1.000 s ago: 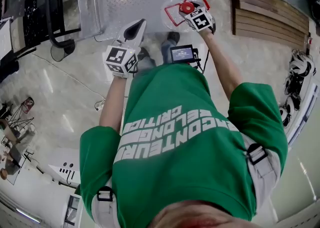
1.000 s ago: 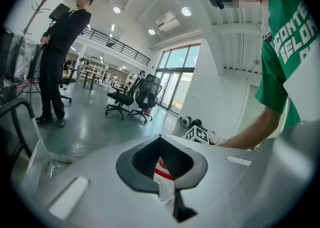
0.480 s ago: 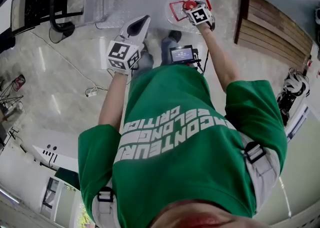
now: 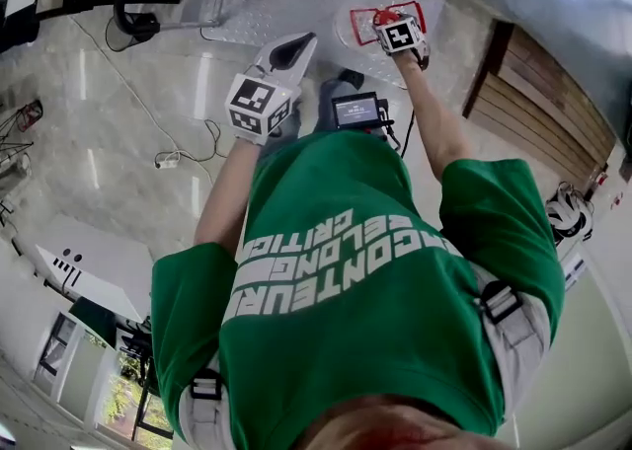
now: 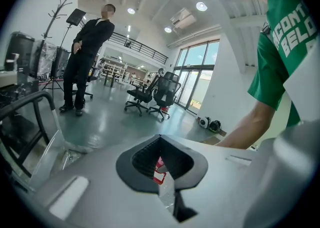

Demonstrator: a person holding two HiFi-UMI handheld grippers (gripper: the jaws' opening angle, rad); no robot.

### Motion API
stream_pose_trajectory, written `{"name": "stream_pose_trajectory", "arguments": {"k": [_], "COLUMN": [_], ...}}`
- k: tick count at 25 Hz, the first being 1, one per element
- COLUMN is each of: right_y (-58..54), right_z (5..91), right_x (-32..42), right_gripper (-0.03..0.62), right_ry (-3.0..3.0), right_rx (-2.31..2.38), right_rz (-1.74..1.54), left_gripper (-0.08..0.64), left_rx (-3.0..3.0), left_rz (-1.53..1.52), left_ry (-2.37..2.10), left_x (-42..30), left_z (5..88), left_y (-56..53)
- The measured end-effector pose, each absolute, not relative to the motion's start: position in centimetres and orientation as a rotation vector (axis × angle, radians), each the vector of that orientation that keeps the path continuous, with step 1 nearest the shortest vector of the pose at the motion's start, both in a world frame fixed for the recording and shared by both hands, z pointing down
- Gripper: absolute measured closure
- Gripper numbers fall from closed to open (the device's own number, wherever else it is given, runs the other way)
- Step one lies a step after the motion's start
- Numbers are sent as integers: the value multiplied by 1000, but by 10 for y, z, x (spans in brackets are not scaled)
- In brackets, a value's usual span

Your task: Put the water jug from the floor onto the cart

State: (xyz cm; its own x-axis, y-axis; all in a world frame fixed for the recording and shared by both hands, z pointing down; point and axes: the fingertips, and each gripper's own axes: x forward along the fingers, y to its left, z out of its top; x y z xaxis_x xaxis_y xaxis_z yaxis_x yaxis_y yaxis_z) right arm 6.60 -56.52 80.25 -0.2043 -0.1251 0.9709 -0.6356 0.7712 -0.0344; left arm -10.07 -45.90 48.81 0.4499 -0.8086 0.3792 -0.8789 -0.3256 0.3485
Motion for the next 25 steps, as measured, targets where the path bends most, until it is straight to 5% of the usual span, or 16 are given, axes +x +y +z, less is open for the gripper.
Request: {"name": "stream_pose_trajectory", "arguments": {"k": [25], "right_y": [-574], "right_z": [826], "right_x": [13], "right_gripper": [272], "right_ry": [-1829], "right_rx": [565], "right_rz": [416], "left_gripper": [543], "left_rx": [2094], "left_rz": [195], "left_ry": [-1523], "left_x": [-119], "left_z": [490], "left_y": [-431]}}
